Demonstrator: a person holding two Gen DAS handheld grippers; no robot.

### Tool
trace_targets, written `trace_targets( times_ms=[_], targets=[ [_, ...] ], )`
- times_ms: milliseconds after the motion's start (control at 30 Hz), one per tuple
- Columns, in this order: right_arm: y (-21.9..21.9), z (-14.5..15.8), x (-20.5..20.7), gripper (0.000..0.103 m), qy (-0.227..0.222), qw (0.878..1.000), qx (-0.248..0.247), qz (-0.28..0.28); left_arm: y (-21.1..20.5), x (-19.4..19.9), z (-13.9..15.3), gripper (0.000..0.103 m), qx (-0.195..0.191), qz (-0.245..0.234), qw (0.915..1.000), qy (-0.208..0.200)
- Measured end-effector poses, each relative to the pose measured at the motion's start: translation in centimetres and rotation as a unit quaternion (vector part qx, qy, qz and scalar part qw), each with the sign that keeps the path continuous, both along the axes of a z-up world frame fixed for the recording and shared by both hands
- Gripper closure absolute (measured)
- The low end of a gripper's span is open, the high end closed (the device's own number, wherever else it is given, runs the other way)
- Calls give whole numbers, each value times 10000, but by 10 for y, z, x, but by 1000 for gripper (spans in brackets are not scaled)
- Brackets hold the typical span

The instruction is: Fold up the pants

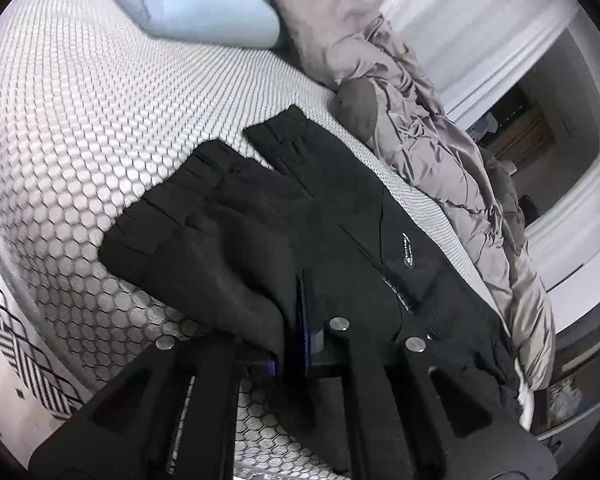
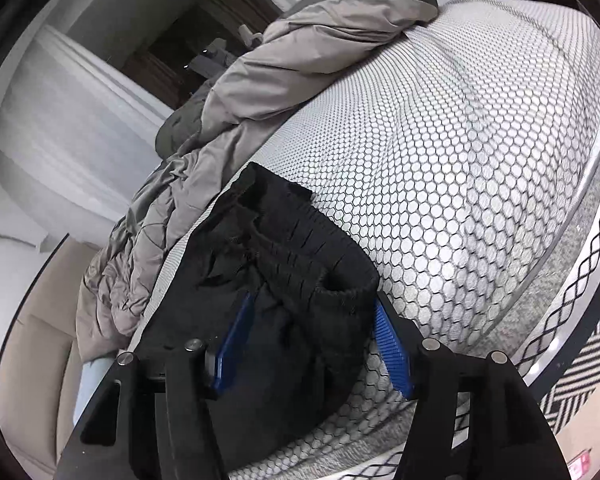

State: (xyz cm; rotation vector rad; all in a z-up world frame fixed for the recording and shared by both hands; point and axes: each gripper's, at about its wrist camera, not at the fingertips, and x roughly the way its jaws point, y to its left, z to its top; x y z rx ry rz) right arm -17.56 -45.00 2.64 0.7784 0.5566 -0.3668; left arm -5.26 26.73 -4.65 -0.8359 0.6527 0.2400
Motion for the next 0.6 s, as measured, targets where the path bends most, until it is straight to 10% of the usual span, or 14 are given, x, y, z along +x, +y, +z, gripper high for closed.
trace_targets(
  times_ms=[67, 233, 433, 600],
  targets=[
    [1, -5, 13, 42, 212, 9997, 23, -82, 1, 5, -7, 98, -232, 41, 9997, 114],
    [-1, -11, 36, 87, 455, 9980, -164, -405, 5, 22, -14, 98, -388, 159, 9989, 197],
    [17, 37, 10, 87, -1440, 9882, -453, 246, -6, 8, 14, 98, 278, 123, 9994, -181],
    [-26, -24, 8, 81, 250, 9952, 777, -539, 3, 11, -3, 98, -135, 98, 9998, 112]
  ],
)
